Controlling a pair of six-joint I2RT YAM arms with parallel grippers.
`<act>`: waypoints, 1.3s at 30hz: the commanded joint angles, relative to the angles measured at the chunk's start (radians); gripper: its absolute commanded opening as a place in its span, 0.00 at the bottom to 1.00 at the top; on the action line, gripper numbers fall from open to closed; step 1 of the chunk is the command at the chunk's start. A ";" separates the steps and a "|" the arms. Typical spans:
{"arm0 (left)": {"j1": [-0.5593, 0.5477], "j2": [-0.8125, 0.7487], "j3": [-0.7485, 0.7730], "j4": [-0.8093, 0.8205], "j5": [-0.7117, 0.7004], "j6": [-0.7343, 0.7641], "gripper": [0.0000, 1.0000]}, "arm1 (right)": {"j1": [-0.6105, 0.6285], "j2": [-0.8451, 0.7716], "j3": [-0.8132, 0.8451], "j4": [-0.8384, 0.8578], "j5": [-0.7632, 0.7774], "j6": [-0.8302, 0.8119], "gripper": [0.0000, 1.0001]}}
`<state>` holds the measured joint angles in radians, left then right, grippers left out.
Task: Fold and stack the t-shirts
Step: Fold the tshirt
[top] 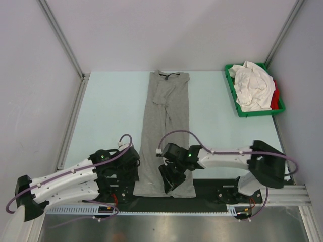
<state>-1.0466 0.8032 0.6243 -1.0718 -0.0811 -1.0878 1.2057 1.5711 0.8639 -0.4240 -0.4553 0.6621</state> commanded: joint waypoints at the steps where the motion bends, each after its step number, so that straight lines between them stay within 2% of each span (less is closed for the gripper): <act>1: 0.019 0.025 -0.067 0.080 0.113 0.035 0.51 | -0.038 -0.202 0.003 -0.116 0.053 0.014 0.47; 3: 0.022 0.033 -0.101 0.127 0.153 0.031 0.51 | -0.069 -0.276 -0.052 -0.159 0.061 0.030 0.49; 7: 0.043 0.028 -0.187 0.223 0.193 0.014 0.51 | -0.164 -0.474 -0.231 -0.142 0.024 0.076 0.53; 9: 0.054 0.008 -0.207 0.257 0.207 0.011 0.52 | -0.227 -0.516 -0.328 -0.104 -0.032 0.099 0.53; 13: 0.082 -0.010 -0.264 0.366 0.248 0.008 0.59 | -0.311 -0.623 -0.443 -0.093 -0.057 0.099 0.56; 17: 0.091 -0.035 -0.333 0.434 0.291 -0.018 0.59 | -0.402 -0.703 -0.522 -0.094 -0.114 0.087 0.56; 22: 0.092 -0.064 -0.374 0.479 0.322 -0.040 0.58 | -0.477 -0.729 -0.555 -0.113 -0.138 0.053 0.56; 27: 0.094 -0.068 -0.419 0.487 0.342 -0.058 0.54 | -0.491 -0.689 -0.594 -0.056 -0.161 0.048 0.56; 34: 0.094 -0.072 -0.417 0.426 0.334 -0.060 0.48 | -0.494 -0.640 -0.602 0.016 -0.181 0.064 0.54; 39: 0.094 -0.055 -0.371 0.348 0.293 -0.032 0.51 | -0.486 -0.638 -0.608 0.008 -0.183 0.054 0.54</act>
<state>-0.9585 0.7258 0.2481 -0.5804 0.2909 -1.1511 0.7158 0.9325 0.2626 -0.4324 -0.6289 0.7322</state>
